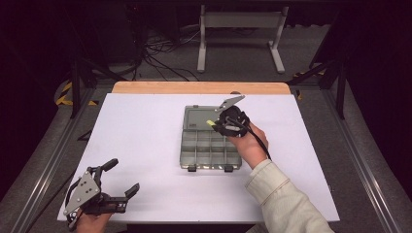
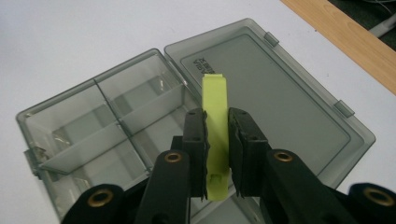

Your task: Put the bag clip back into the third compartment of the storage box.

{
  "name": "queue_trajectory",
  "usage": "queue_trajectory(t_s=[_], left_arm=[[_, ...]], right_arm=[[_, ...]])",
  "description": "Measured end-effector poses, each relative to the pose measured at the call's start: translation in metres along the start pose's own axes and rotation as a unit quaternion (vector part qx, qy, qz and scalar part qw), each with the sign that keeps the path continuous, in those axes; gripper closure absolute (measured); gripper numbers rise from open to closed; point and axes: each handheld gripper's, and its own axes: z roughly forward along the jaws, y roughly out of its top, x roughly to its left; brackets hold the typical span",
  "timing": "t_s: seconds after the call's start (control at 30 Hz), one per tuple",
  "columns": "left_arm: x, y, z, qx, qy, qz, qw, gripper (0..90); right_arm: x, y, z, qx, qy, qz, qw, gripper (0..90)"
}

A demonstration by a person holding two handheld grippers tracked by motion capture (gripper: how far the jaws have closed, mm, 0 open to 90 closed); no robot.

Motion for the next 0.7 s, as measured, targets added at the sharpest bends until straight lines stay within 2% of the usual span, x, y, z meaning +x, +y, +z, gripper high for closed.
queue_trajectory(t_s=[0.37,0.7], left_arm=[[0.0,0.0,-0.001,-0.002,0.001,0.0,1.0,1.5],[0.0,0.0,-0.001,-0.003,0.002,0.001,1.0,1.5]], right_arm=[[-0.004,-0.01,0.012,0.008,0.002,0.024,0.9997,78.3],[0.0,-0.019,0.018,0.016,0.004,0.03,0.9994,78.3]])
